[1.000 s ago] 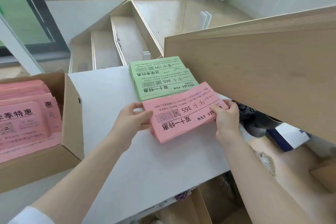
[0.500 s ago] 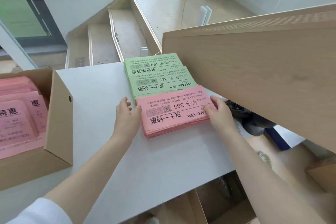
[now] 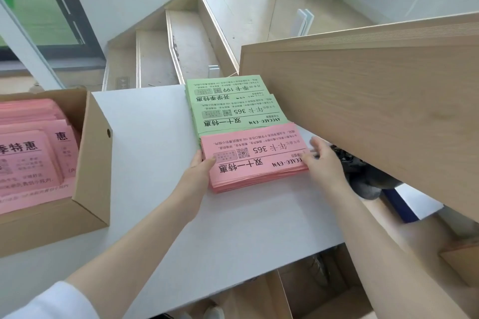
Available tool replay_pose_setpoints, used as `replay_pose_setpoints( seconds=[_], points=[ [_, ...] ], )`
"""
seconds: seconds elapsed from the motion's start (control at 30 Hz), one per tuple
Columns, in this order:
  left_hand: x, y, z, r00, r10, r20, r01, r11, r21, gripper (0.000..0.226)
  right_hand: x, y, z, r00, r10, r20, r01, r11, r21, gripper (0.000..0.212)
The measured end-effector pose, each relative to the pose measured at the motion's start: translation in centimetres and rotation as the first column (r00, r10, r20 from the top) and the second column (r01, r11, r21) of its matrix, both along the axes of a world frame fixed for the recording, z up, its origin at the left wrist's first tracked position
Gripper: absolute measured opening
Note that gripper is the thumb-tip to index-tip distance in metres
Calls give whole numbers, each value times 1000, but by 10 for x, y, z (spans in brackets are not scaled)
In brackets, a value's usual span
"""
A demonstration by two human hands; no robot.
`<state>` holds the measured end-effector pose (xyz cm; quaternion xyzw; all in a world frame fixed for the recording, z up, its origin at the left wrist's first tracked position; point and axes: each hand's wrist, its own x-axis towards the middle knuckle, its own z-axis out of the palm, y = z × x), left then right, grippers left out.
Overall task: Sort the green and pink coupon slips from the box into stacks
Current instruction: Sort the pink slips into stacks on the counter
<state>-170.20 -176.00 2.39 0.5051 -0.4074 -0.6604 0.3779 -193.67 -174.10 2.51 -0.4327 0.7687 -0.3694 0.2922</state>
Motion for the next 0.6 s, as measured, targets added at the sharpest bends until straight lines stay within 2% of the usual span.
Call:
replay_pose_setpoints(
  seconds=[0.03, 0.13, 0.2, 0.23, 0.3, 0.33, 0.37, 0.43, 0.5, 0.6],
  points=[
    [3, 3, 6, 999, 9, 33, -8, 1000, -22, 39, 1, 1, 3, 992, -23, -121, 18, 999, -40, 47],
    [19, 8, 21, 983, 40, 180, -11, 987, -162, 37, 23, 4, 17, 958, -32, -285, -22, 983, -184, 32],
    [34, 12, 32, 974, 36, 224, 23, 967, -254, 28, 45, 2, 25, 860, -46, -508, -59, 980, -189, 23],
    [43, 15, 38, 973, 33, 230, 34, 959, -281, 25, 57, -1, 30, 834, -43, -550, -81, 977, -198, 21],
    [59, 21, 49, 969, 29, 244, 52, 947, -317, 21, 85, -9, 44, 899, 66, -434, -175, 960, -218, 17],
    [70, 24, 53, 967, 35, 254, 53, 941, -334, 17, 105, -13, 48, 924, 190, -333, -272, 937, -220, 15],
    [82, 27, 58, 963, 48, 264, 50, 934, -354, 16, 126, -17, 50, 906, 325, -273, -386, 897, -214, 14],
    [105, 31, 68, 953, 98, 286, 29, 911, -410, 22, 168, -25, 51, 812, 517, -271, -575, 789, -217, 14],
    [133, 35, 77, 936, 166, 310, 1, 880, -474, 21, 208, -31, 50, 745, 605, -281, -666, 701, -255, 15],
    [183, 37, 86, 891, 264, 368, -33, 849, -528, 17, 260, -38, 55, 704, 643, -301, -710, 628, -320, 16]
  ],
)
